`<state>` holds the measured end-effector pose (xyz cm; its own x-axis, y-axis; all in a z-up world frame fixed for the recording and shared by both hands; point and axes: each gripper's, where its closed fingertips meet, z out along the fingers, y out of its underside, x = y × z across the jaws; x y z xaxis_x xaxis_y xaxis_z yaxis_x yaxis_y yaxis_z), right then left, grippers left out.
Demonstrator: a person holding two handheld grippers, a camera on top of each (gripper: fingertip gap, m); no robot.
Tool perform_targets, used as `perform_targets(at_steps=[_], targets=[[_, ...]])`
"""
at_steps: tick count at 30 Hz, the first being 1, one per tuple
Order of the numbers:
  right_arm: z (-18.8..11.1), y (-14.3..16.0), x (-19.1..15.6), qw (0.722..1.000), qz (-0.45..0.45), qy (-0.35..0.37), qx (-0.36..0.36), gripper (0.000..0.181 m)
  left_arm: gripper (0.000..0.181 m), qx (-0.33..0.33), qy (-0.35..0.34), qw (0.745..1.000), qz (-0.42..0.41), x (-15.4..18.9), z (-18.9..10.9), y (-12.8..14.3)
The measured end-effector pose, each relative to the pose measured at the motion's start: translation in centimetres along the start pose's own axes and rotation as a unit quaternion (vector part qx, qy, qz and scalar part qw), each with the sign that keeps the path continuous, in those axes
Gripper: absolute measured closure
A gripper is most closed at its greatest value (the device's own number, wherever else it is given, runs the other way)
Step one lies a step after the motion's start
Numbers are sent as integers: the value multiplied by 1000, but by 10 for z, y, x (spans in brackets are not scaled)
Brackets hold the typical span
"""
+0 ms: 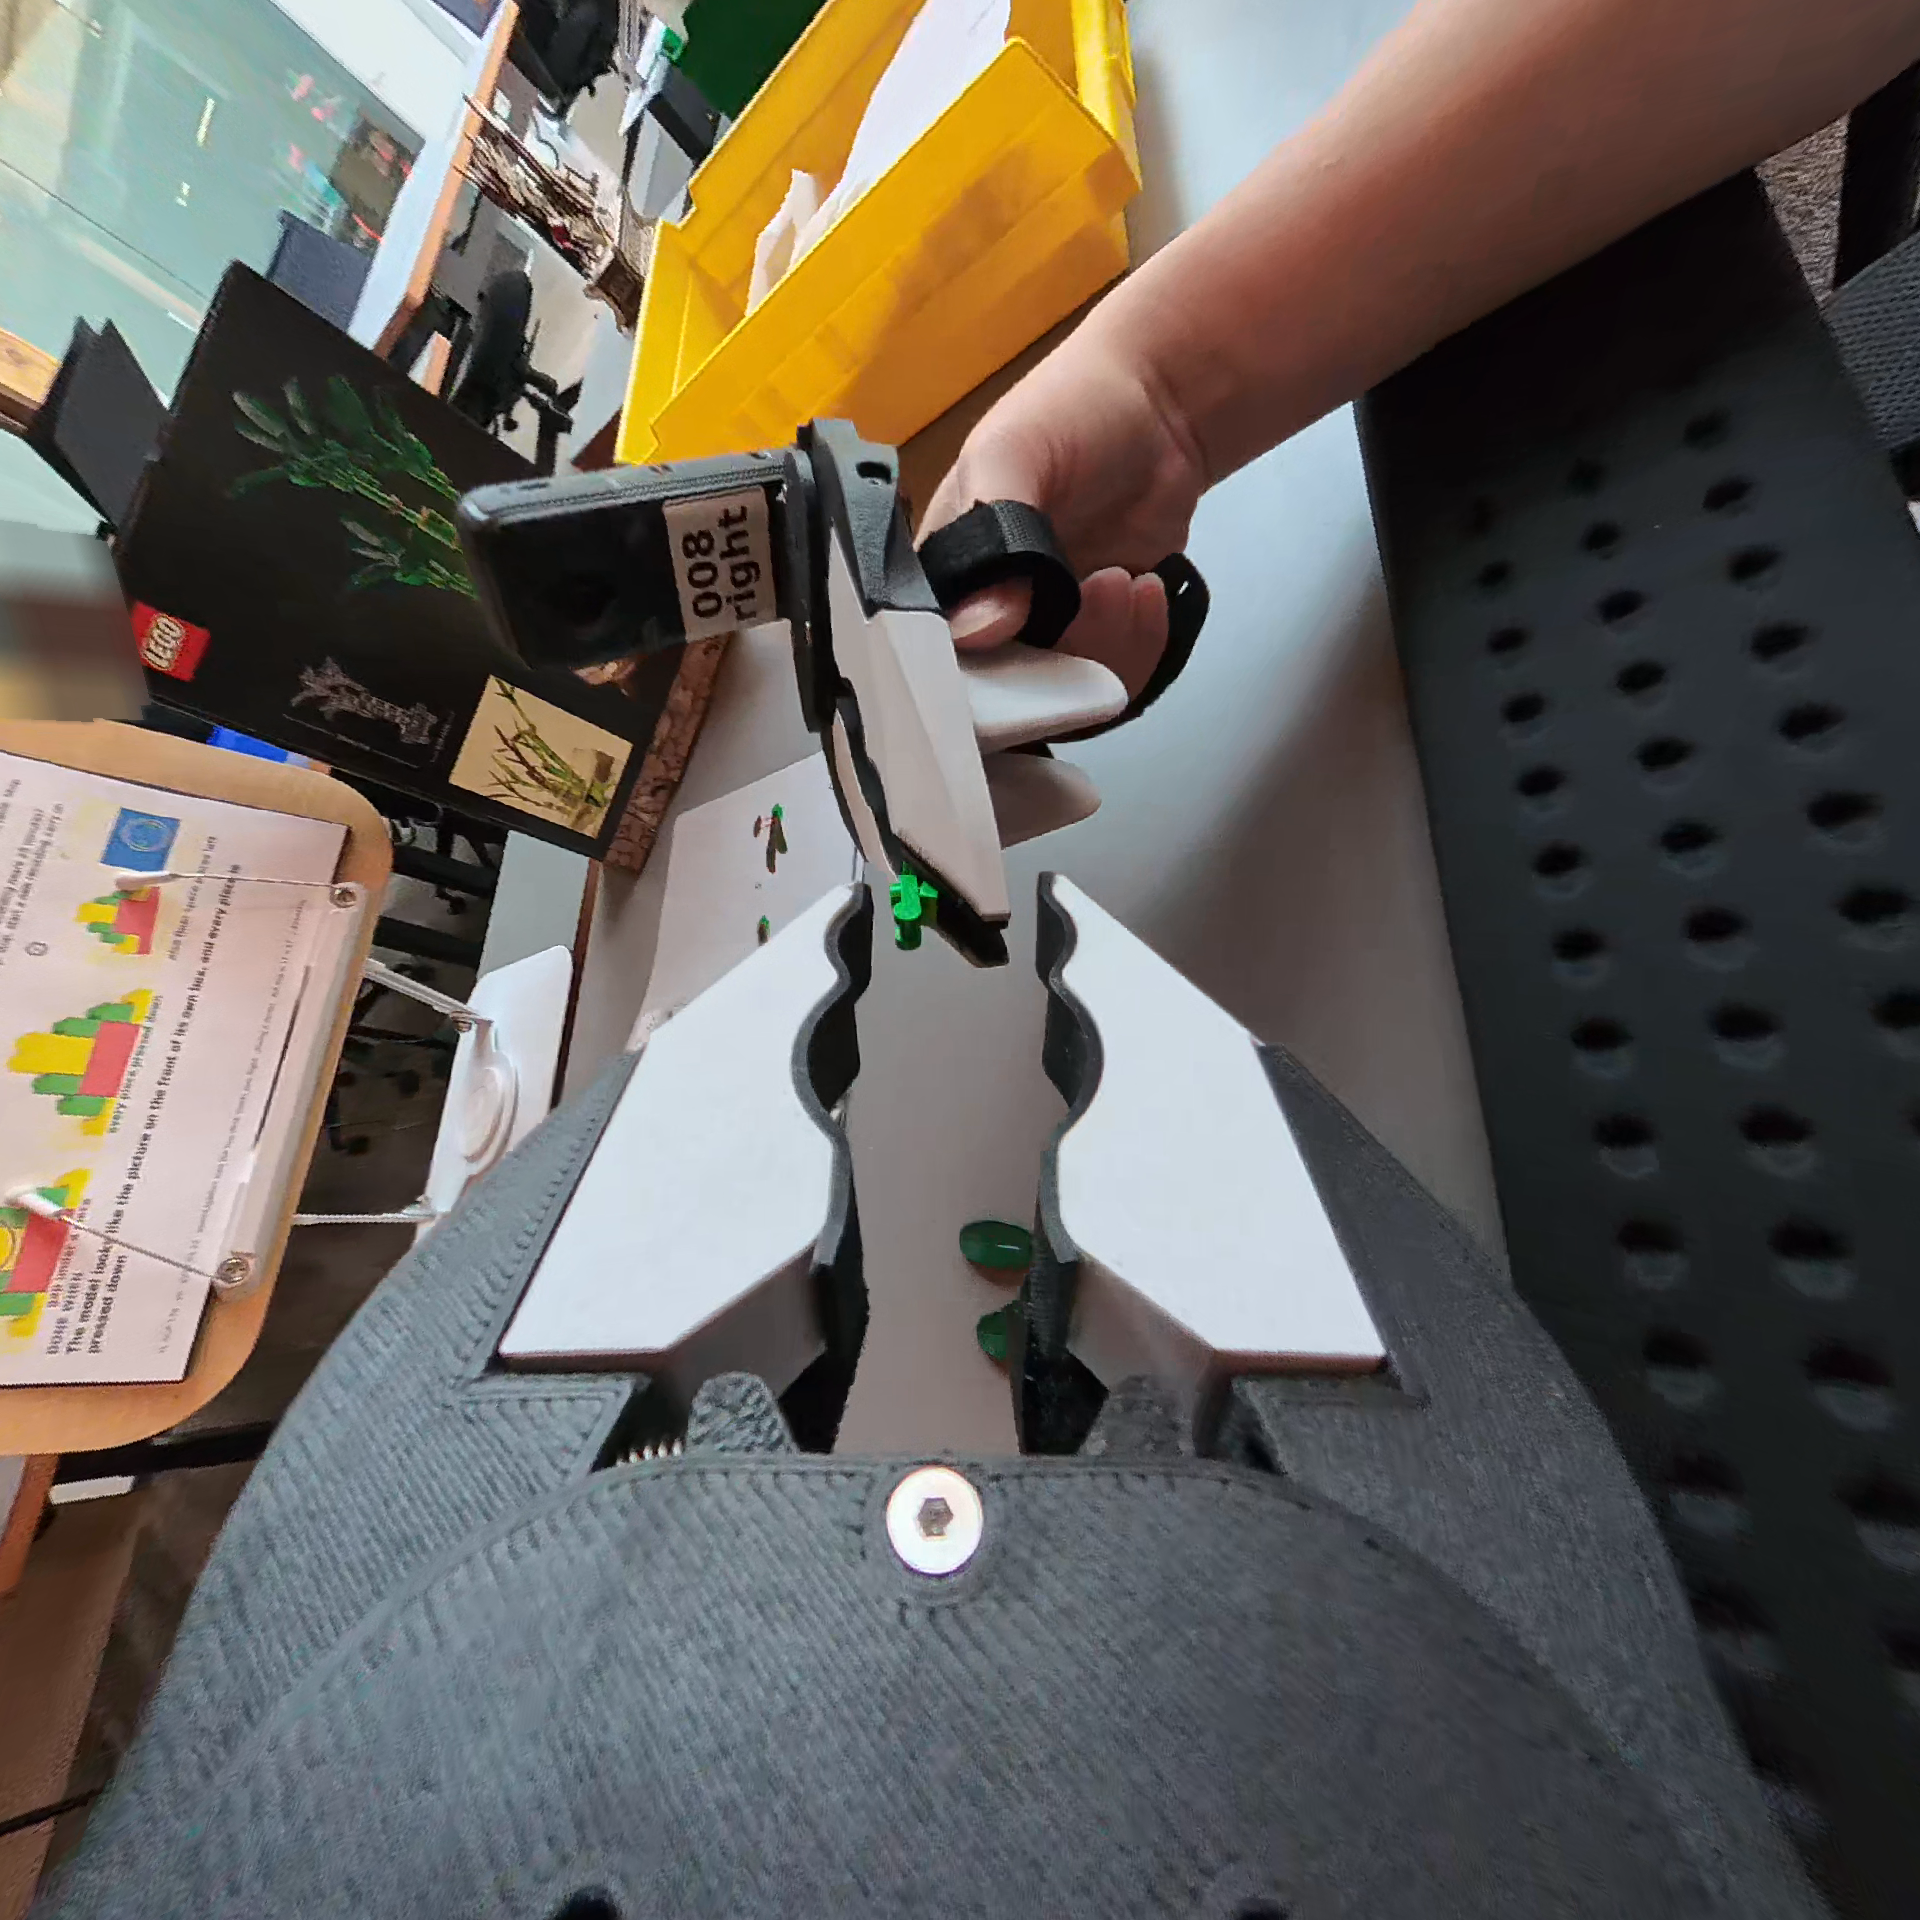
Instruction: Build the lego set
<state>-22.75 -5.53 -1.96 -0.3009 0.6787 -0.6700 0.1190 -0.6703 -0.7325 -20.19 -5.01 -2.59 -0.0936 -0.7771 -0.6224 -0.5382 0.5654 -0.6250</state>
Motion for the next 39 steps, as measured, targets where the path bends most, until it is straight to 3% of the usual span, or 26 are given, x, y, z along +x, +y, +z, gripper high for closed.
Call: perform_targets(at_steps=[4,23,34,39], targets=[[0,0,-2,1000,11,-12,0,177,160,10,-4,1000,6,0,-1,-3],[4,5,-9,1000,13,-22,-18,178,160,21,40,999,4,7,-4,-7],[1,-2,-14,1000,3,-27,0,178,162,30,22,999,-5,0,-5,-12],[-1,-12,-20,997,28,-62,35,177,164,51,-15,999,-12,-10,-6,-19]])
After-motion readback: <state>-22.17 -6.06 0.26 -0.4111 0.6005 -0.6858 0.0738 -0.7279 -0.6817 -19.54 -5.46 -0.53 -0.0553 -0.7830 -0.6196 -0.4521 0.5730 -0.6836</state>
